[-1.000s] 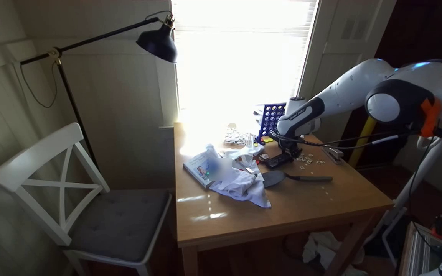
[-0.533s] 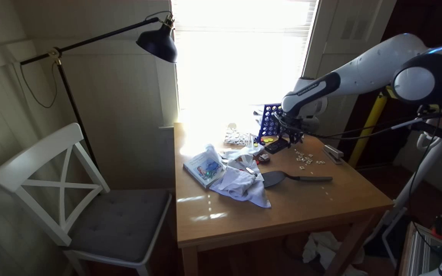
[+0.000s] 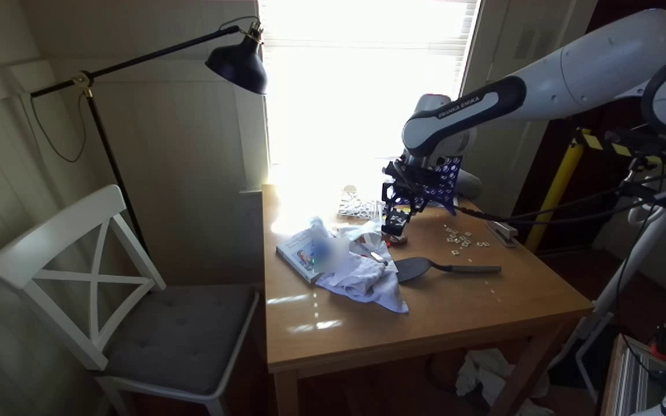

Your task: Move the remote to the left

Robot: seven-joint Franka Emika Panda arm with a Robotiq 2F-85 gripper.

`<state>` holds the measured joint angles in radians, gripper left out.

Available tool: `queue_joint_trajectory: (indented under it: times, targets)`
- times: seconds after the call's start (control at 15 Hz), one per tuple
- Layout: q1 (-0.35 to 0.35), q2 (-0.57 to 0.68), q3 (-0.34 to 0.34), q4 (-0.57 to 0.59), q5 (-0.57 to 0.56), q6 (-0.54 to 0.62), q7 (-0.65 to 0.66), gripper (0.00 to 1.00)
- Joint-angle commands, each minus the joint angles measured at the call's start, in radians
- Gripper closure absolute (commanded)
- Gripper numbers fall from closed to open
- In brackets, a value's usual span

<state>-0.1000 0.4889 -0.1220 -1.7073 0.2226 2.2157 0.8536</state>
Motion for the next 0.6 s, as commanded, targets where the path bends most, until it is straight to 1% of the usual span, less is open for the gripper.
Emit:
queue_joint_trajectory:
  times: [0.0, 0.07, 0.13, 0.33, 0.4, 0.53]
  targets:
    - [0.029, 0.001, 0.006, -0.004, 0.004, -0.013, -0.021, 0.64]
    - [0.044, 0.003, 0.013, -0.007, 0.004, -0.015, -0.019, 0.39]
    - [0.05, 0.004, 0.012, -0.008, 0.003, -0.015, -0.016, 0.39]
    - [0.036, 0.004, 0.0, -0.007, 0.003, -0.015, -0.019, 0.39]
    - [0.043, 0.011, 0.005, 0.007, -0.012, -0.016, -0.038, 0.64]
    - [0.097, 0.048, 0.014, 0.076, -0.087, -0.032, -0.058, 0.64]
